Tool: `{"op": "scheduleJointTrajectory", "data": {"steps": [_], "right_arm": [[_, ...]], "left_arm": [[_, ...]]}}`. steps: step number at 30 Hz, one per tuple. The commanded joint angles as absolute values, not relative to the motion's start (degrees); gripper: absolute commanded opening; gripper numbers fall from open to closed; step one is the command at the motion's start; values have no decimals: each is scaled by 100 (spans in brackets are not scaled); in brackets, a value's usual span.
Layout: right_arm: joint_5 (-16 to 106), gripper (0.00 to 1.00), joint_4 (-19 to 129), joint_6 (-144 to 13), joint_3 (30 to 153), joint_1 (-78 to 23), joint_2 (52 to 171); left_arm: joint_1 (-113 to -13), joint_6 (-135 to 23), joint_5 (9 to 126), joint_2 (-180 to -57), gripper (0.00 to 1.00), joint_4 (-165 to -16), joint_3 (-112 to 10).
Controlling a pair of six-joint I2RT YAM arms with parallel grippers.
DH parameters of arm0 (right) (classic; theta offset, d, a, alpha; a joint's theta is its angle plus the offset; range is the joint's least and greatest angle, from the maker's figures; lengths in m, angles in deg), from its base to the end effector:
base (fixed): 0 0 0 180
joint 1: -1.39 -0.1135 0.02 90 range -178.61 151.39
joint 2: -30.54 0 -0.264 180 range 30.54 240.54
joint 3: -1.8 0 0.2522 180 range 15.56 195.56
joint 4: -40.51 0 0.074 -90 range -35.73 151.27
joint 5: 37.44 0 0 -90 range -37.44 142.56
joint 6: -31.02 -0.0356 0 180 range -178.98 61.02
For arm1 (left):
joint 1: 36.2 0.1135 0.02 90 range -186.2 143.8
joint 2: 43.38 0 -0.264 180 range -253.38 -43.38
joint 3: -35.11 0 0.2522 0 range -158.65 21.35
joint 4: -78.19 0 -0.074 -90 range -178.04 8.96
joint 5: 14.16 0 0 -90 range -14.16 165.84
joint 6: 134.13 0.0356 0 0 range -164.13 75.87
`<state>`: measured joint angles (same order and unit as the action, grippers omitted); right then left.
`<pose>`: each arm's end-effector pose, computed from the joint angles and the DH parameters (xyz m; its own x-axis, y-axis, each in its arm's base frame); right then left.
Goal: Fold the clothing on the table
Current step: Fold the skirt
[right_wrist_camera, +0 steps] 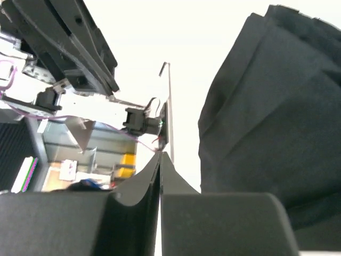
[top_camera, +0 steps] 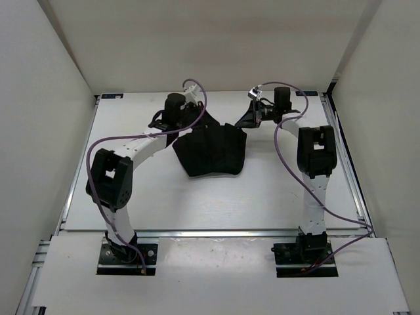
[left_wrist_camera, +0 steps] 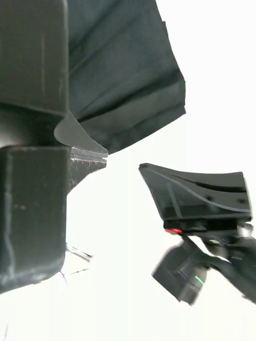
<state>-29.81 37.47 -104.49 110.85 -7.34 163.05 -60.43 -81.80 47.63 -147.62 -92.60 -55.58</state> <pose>0.4923 0.1113 0.1802 -0.9110 -0.0441 -0.4101 -0.4115 0.0309 0.9109 0.3827 -0.1907 0.2695 -0.7432 -0.2561 -0.6182 0.3853 0.5915 -0.7083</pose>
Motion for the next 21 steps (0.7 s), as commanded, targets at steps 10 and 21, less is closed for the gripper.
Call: {"op": "scheduleJointTrajectory", "data": {"steps": [10,21], "right_arm": [[-1222,0,9346,-5073,11338,-1143,15737],[-79,0,9576,-4737,10521,-1662,16105]], "left_arm": [[-6398,-7578,4639,-15570,0,-8444,-5512],[-6222,-7446,4692,-16194,0,-7962,-5573]]}}
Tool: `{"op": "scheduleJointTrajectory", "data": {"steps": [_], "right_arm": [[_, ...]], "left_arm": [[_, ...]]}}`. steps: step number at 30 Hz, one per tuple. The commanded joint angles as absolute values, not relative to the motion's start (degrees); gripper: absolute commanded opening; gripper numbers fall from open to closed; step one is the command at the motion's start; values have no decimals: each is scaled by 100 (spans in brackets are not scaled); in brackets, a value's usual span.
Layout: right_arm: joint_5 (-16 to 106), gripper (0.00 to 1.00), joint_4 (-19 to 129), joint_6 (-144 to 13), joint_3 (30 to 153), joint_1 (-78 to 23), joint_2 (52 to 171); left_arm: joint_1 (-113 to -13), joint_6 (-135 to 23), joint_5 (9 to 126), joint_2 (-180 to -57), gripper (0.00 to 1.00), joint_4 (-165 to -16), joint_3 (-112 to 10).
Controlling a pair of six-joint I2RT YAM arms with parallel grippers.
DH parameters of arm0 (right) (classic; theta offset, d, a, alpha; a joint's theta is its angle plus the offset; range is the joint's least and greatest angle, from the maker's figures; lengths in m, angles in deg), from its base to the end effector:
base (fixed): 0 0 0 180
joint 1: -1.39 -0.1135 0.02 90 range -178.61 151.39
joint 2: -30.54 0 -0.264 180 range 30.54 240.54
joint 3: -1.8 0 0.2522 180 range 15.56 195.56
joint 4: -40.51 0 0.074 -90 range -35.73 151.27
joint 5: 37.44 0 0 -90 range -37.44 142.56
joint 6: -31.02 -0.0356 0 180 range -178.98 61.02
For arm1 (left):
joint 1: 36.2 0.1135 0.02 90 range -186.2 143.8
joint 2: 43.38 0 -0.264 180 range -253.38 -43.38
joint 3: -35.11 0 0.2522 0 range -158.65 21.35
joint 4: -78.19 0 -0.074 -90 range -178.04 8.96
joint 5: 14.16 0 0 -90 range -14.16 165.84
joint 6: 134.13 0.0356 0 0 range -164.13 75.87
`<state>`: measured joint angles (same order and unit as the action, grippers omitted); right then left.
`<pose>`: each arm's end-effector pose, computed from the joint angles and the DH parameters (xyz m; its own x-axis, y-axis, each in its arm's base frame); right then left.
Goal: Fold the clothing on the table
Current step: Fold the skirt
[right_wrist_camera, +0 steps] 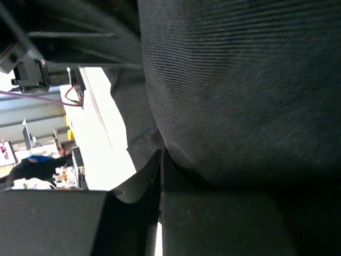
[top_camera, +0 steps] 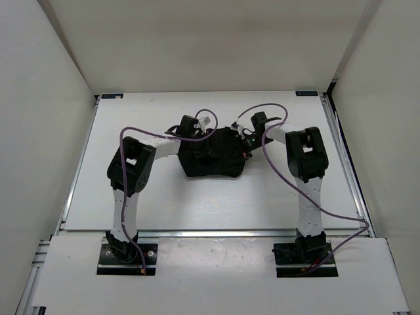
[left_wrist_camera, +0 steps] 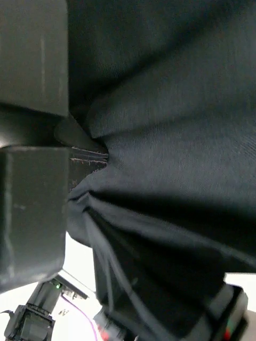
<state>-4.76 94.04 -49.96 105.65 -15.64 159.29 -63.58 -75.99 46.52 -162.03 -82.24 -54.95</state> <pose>0.4049 0.1554 0.1219 -0.8750 -0.3566 -0.3274 -0.4625 0.4161 0.7830 0.3810 -0.2170 0.1462 -0.9266 -0.0384 -0.3740 0.2377 0.7108 -0.6620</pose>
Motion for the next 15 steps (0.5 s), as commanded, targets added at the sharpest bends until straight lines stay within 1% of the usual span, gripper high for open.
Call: {"op": "scheduleJointTrajectory", "data": {"steps": [1,3,6,8,9,10,11,13,14,15], "right_arm": [[-79,0,9567,-4729,10582,-1689,16115],[-192,0,9697,-4781,10905,-1680,16019],[-561,0,9603,-5061,11530,-1487,15668],[-929,0,9393,-5438,11847,-1181,15377],[-1027,0,9365,-5528,11909,-1031,15168],[-1150,0,9347,-5659,12110,-960,15018],[-1212,0,9356,-5747,12268,-803,14938],[-1073,1,9618,-5653,12488,-617,14718],[-872,1,9820,-5425,12586,-556,14709],[-739,1,9952,-5310,12630,-520,14621]], "left_arm": [[-6230,-7428,4779,-16124,0,-7778,-5669],[-6196,-7200,4973,-15931,2,-7575,-5732],[-6073,-7103,5263,-15430,10,-7232,-5819],[-5950,-7138,5439,-15045,18,-6742,-6003],[-5880,-7155,5535,-14808,21,-6443,-6065],[-5835,-7129,5579,-14701,88,-6336,-6092],[-5722,-7155,5658,-14430,98,-6117,-6057],[-5502,-7339,5903,-13876,99,-5957,-5847],[-5423,-7418,6218,-13404,98,-5887,-5576],[-5196,-7541,6187,-12955,99,-5860,-5234]]}}
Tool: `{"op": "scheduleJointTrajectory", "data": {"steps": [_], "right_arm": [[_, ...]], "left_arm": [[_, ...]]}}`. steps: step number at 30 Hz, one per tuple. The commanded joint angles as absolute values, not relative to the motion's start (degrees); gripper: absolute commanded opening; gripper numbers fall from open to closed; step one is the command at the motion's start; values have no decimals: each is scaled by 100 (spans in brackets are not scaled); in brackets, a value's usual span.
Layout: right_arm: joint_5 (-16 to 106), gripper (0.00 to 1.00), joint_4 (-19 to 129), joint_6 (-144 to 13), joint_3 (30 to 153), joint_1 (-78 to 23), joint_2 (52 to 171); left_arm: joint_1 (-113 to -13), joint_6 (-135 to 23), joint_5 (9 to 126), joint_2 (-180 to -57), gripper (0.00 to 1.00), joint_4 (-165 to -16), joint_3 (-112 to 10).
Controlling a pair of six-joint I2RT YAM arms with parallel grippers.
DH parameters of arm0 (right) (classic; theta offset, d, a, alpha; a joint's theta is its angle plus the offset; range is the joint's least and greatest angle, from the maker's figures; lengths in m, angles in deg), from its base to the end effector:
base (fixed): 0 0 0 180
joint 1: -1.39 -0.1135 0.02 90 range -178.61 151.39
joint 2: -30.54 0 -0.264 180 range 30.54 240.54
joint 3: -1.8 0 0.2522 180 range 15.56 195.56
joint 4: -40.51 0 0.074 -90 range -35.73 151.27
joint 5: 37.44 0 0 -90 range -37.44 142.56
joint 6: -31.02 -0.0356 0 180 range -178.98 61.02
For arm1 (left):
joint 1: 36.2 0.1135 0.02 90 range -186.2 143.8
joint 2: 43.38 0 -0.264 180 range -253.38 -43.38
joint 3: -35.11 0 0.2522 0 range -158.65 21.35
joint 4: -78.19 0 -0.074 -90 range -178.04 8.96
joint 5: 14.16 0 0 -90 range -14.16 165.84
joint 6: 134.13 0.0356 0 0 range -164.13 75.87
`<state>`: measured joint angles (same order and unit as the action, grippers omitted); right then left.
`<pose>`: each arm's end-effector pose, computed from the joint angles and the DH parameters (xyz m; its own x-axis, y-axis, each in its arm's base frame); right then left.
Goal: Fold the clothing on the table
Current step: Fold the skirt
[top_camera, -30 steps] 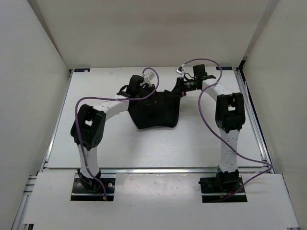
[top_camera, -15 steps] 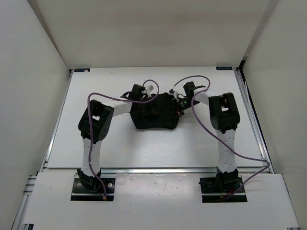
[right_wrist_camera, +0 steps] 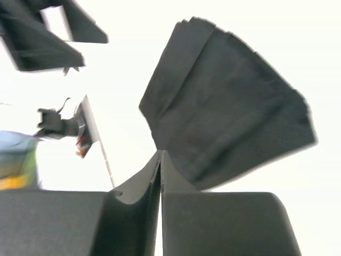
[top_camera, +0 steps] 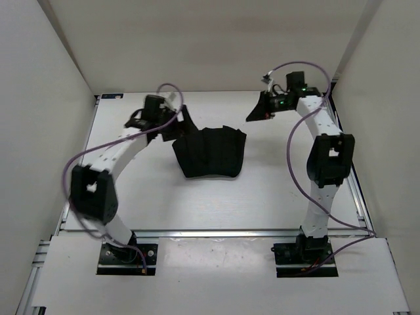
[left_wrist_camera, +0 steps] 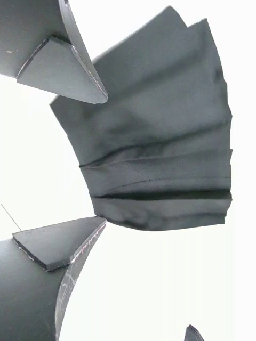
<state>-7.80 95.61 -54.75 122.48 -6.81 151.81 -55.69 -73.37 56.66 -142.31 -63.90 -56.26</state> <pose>0.4517 0.0964 0.2609 -0.7744 -0.1484 -0.6151 -0.6142 0.4098 0.6744 0.3604 -0.1400 0.2644 -0.8464 -0.1898 -0.4975 0.1362 0.8260 -0.5469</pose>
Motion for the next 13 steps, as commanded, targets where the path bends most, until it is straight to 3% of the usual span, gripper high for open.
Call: {"op": "scheduleJointTrajectory", "data": {"steps": [1,3,5,6,7,9,13], "right_arm": [[-390,2,10188,-5039,12691,-537,14577],[165,4,10410,-4922,12780,-529,14637],[561,23,10647,-5105,12902,-503,14629],[719,43,10709,-5176,12816,-520,14612],[808,71,10657,-5177,12728,-529,14473],[1220,99,10517,-5159,12377,-651,14199],[1714,99,10156,-5536,11594,-731,13681]], "left_arm": [[-4958,-7629,6186,-12699,99,-5851,-5048],[-4554,-7561,6056,-11839,99,-5581,-4425],[-4175,-7184,6150,-11311,99,-5169,-4134],[-4043,-7060,6186,-11012,99,-4913,-3993],[-3877,-6789,6099,-10756,99,-4719,-3896],[-3718,-6418,6194,-10483,99,-4273,-3746],[-3759,-6074,6353,-10174,99,-3882,-3465]]}}
